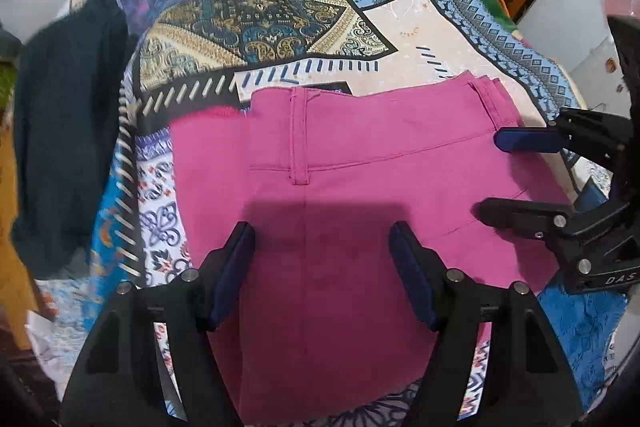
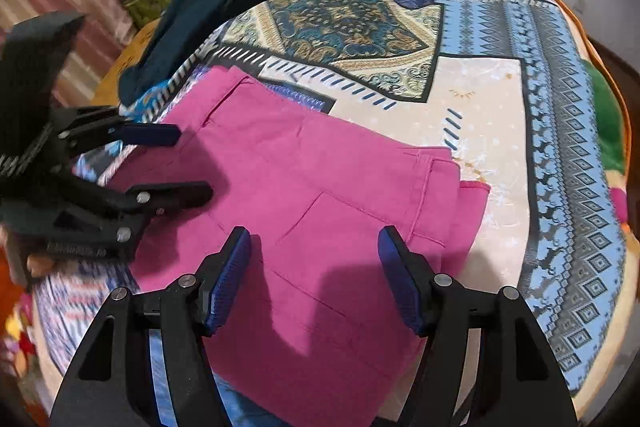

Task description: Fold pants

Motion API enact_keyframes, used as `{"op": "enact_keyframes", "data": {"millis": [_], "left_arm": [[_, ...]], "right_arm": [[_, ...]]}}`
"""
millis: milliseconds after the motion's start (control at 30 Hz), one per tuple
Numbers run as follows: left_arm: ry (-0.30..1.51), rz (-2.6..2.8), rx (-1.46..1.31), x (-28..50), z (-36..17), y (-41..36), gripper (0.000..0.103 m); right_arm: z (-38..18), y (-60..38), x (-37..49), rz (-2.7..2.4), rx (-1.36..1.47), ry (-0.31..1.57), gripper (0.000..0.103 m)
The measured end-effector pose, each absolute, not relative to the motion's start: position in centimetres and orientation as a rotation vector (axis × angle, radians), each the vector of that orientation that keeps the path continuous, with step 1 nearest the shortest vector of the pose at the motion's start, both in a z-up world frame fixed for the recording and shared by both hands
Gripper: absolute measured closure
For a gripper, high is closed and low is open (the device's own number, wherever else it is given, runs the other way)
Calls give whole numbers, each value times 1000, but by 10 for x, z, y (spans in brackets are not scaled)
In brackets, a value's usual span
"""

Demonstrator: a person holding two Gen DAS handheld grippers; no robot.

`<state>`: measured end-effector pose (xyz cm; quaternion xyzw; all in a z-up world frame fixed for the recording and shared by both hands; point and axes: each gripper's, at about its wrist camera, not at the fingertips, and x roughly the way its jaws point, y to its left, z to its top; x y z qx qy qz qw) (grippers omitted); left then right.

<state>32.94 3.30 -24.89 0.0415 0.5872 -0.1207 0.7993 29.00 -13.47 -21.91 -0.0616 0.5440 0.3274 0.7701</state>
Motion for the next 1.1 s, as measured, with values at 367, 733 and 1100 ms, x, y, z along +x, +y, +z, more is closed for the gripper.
{"op": "enact_keyframes", "data": {"millis": [367,733,1100], "left_arm": [[1231,-180,109,290,-236,79,32],[1219,-100,106,266,-226,92,32],[1116,-100,-55,284,-187,105,33]], "right_arm": [[-211,-167,252,665,-186,1150,39],[-203,-205,239,580,-63,1160,38],[-171,-206,255,542,-45,1036,38]]}}
